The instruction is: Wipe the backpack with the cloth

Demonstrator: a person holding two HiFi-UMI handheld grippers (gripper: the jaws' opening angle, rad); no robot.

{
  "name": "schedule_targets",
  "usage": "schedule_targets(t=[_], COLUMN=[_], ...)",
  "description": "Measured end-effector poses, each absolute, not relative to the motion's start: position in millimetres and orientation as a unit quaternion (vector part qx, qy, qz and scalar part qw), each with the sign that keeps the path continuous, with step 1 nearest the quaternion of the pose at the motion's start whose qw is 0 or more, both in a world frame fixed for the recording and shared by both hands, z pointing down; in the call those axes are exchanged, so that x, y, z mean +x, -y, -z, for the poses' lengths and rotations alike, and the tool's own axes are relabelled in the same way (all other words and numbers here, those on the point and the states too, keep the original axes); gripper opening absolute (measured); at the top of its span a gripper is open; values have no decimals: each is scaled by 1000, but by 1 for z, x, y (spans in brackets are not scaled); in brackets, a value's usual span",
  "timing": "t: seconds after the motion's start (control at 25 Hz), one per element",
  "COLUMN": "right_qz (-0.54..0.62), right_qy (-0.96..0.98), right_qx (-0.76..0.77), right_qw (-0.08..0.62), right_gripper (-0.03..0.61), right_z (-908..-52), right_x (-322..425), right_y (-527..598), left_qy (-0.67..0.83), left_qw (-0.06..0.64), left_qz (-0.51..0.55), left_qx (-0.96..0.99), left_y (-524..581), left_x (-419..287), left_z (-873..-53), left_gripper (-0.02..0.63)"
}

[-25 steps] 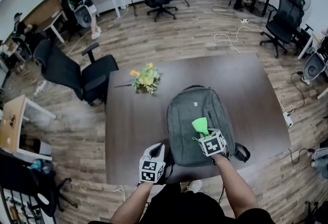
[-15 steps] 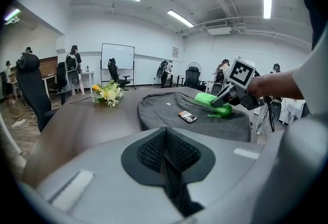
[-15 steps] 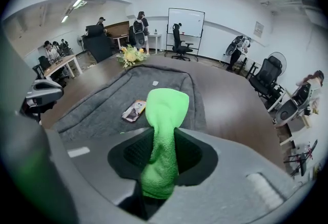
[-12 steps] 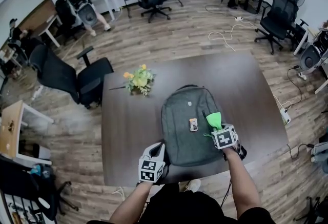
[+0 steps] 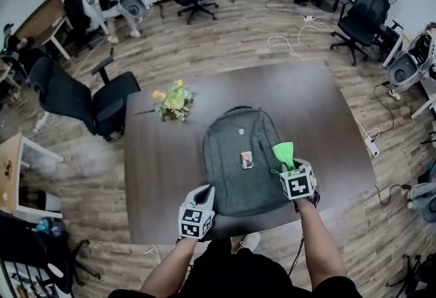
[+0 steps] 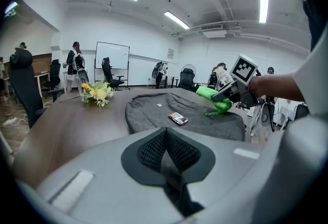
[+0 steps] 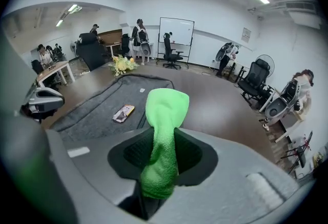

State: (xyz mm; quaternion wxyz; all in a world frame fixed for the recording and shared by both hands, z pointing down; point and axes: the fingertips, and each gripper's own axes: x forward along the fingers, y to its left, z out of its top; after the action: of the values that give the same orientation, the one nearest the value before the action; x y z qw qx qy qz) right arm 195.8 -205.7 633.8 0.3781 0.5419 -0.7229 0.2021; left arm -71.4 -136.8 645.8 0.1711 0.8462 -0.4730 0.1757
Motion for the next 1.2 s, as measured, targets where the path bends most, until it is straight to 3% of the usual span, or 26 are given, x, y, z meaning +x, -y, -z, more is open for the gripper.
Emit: schedule_targets(t=[0.48,0.8,1.2], right_qz=[-228,-232,-216], right_qy=[812,852,861], right_qx=[461,369,329], right_qw=[276,290,322], right_gripper=[107,107,107], right_z=[-601,-613,-634], right_x=[76,-10,-41], right_y=[151,116,93], left_qy=[495,519,526], left_qw=[174,168,165], left_qz=[-163,-156,-151], left_qx=[835,824,820], left_y=[122,117,111], left_x=[-86,-104,-109], left_z=[-643,-633,-631], left_gripper=[17,17,17])
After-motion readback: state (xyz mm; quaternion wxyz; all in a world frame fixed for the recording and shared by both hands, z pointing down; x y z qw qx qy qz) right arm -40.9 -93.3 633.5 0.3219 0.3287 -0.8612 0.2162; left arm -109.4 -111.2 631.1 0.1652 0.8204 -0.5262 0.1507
